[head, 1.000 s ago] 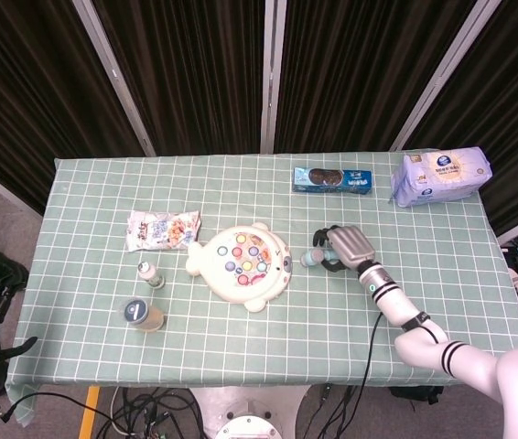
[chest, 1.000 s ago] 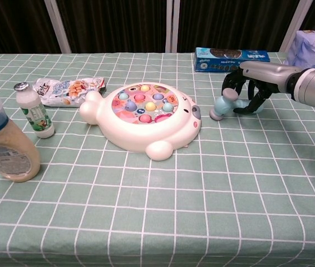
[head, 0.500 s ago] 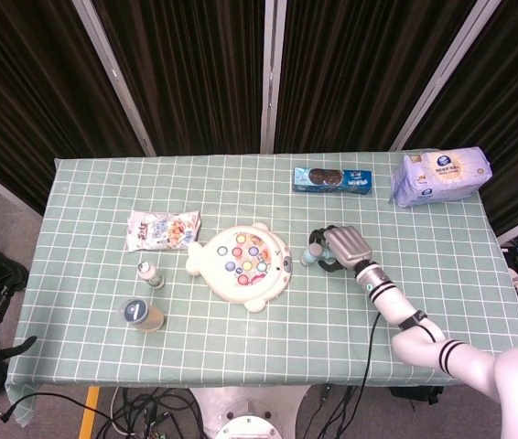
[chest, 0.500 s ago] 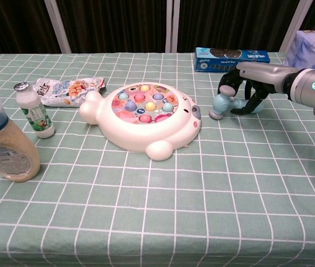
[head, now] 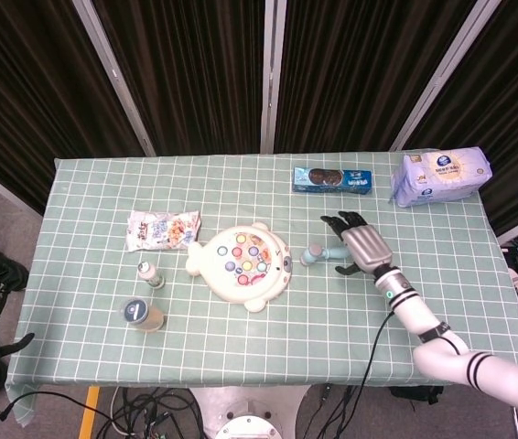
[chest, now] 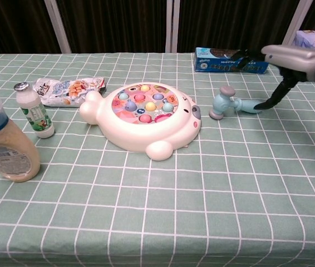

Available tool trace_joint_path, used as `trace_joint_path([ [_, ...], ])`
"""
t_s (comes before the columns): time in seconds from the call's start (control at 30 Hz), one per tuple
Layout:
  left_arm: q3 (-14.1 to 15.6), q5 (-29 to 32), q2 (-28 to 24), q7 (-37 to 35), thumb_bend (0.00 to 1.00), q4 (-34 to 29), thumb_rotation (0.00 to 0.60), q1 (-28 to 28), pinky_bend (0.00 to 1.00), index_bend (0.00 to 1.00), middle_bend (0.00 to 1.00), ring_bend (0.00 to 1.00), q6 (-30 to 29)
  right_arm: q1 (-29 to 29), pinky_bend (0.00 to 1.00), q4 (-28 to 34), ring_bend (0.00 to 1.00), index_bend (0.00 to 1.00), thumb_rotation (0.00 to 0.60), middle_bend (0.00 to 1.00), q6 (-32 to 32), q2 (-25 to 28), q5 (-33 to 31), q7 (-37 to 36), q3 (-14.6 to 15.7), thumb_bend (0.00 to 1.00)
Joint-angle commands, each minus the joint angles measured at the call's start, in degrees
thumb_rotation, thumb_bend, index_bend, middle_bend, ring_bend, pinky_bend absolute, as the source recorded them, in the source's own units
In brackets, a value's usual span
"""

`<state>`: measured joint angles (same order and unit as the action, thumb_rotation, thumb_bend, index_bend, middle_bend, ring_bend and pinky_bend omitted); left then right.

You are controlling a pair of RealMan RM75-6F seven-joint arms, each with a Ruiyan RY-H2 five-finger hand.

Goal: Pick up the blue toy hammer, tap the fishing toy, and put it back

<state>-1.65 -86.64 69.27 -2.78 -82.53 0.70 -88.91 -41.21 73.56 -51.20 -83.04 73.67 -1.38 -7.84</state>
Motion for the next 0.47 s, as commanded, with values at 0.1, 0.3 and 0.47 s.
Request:
trace_joint_path([
  [0.1, -0.6, 0.0, 0.9, -0.5, 0.0, 1.4, 0.6, 0.3, 0.0, 0.17, 0.09, 0.0, -0.3, 12.3, 0.06, 18.9, 0.02, 0.01, 0.6, 0.13, -17.9, 14.4, 0.8, 9.4, 2.3, 0.14],
  [0.3, -1.2, 0.8, 0.6, 0.4, 0.0, 0.7, 0.6, 0.9, 0.0, 0.17, 0.09, 0.0, 0.4, 22.8, 0.06, 28.4, 0.0, 0.0, 0.6, 0.11, -32.1, 20.4, 6.3, 13.0, 6.8, 0.15],
  [0.47, -1.2, 0.8, 0.2, 1.6, 0.0, -0.5, 0.6, 1.3, 0.0, 0.17, 0.09, 0.0, 0.9, 27.6, 0.06, 30.0, 0.0, 0.0, 0.6, 0.11, -36.3, 21.3, 9.3, 12.1, 9.5, 0.15],
])
